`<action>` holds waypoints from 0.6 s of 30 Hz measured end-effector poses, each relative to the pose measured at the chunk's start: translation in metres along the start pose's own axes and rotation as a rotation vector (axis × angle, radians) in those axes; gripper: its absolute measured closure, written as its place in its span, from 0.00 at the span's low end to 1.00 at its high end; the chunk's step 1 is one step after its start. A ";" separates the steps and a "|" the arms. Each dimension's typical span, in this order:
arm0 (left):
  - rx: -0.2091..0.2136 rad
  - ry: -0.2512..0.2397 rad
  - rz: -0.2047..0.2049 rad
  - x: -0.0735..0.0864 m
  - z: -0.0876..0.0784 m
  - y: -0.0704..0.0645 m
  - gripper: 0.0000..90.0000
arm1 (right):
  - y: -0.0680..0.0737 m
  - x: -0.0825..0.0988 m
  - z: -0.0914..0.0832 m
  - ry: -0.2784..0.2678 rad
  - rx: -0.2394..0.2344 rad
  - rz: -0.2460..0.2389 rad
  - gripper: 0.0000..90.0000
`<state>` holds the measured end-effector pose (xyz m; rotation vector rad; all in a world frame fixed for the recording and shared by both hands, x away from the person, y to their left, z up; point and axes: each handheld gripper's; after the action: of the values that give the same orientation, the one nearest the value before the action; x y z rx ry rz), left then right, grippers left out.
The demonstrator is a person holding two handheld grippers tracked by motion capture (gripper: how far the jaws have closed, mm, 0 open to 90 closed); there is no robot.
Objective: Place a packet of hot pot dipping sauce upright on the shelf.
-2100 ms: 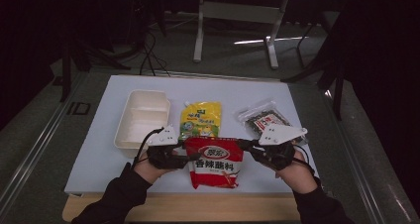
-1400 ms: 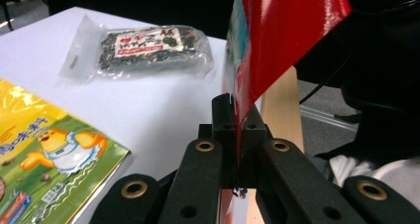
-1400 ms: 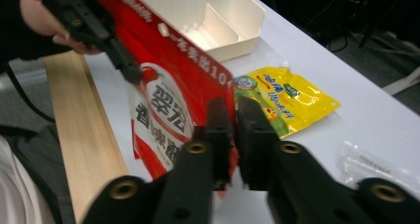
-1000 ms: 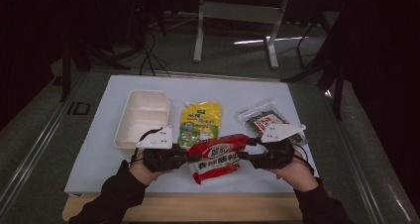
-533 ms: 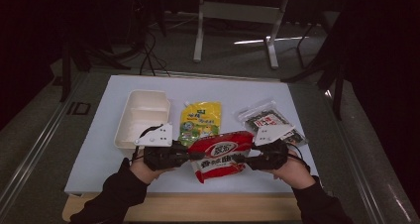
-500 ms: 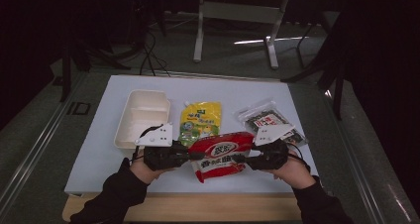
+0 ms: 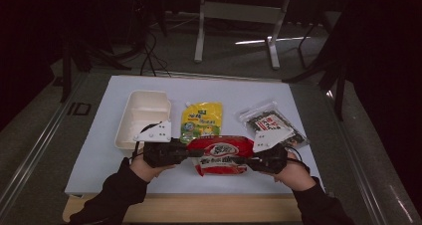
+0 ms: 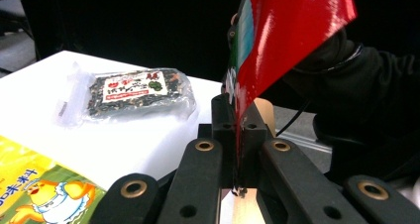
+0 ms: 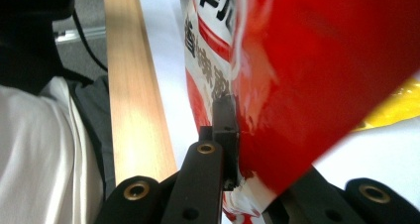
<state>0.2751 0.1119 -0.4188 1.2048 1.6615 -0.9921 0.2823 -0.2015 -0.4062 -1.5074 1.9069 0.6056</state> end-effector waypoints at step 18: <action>-0.164 -0.069 -0.044 0.024 -0.007 -0.004 0.17 | -0.022 -0.003 -0.016 -0.083 0.063 0.086 1.00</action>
<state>0.2657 0.1247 -0.4382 1.0190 1.6864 -0.8948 0.3009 -0.2155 -0.3926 -1.3471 1.9169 0.6306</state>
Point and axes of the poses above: each handheld gripper's, and its own axes: z roughly forward along the jaws, x roughly out of its underside, y roughly to its left, and after that the axes turned 4 degrees about y, right-handed
